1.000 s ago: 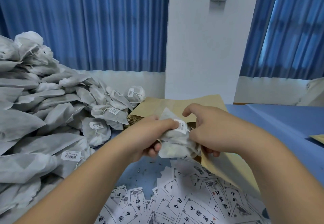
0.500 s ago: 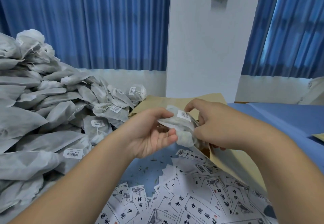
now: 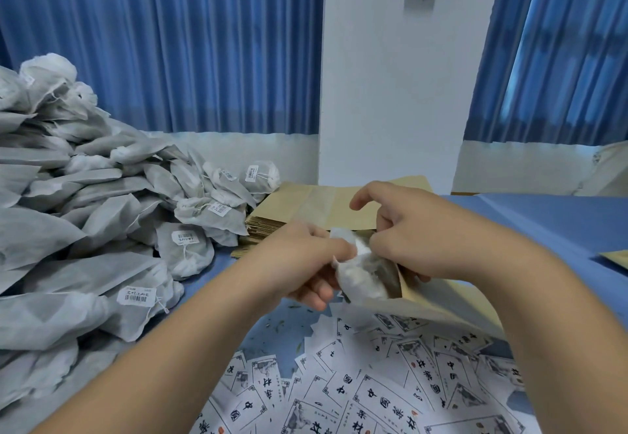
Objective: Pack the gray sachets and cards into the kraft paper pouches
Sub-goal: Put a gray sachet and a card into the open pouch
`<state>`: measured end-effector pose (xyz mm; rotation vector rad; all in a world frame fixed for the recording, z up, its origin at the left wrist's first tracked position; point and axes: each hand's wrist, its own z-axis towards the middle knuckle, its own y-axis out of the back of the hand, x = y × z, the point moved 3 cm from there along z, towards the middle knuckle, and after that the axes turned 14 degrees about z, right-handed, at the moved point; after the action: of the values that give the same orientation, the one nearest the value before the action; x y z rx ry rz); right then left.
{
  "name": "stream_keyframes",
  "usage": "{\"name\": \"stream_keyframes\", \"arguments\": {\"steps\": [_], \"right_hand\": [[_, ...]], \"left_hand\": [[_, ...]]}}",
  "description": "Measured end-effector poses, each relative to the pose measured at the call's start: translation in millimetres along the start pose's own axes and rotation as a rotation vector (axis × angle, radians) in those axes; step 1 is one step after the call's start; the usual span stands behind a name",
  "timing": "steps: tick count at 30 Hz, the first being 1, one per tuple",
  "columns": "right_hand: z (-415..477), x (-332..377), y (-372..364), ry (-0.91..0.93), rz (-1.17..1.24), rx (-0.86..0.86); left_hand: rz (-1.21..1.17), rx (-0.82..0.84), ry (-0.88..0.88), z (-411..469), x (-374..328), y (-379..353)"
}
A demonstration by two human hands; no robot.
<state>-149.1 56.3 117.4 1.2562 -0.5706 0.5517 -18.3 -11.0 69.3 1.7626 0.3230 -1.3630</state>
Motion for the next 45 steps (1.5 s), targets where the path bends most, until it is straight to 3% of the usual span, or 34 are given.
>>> {"name": "stream_keyframes", "arguments": {"steps": [6,11,13,17,22,24,26,29,32,36,38,43,45], "right_hand": [[-1,3,1,-0.012,0.076,-0.022],[-5,5,11,-0.012,0.02,-0.084],[-6,6,11,-0.01,0.053,-0.079],[-7,10,6,0.005,0.162,-0.029],[-6,7,6,-0.003,0.149,-0.047],[-5,5,9,-0.012,0.112,-0.095],[-4,2,11,-0.023,0.051,-0.133],[-3,0,10,-0.038,-0.008,-0.137],[0,-2,6,-0.039,0.0,-0.115],[0,-5,6,-0.044,0.009,-0.104],[1,-4,6,-0.034,0.015,-0.093],[1,-4,7,-0.018,0.015,-0.079],[1,-6,5,-0.022,0.023,-0.074]], "left_hand": [[0.018,-0.102,-0.162,1,-5,-3],[0.327,-0.399,-0.546,-9,-19,11],[0.484,-0.311,-0.686,-14,-23,7],[0.654,-0.033,-0.805,-17,-21,-9],[0.459,-0.001,-0.761,-14,-15,-11],[0.273,-0.085,-0.693,-9,-10,-1],[0.217,-0.29,-0.608,-1,-1,13],[0.693,-0.64,-0.417,17,25,43],[1.164,-0.707,-0.157,31,65,74],[1.288,-0.828,0.058,35,95,111],[1.394,-0.812,0.089,43,97,125],[1.712,-0.494,0.182,78,90,146],[1.804,-0.487,0.175,89,83,148]]}}
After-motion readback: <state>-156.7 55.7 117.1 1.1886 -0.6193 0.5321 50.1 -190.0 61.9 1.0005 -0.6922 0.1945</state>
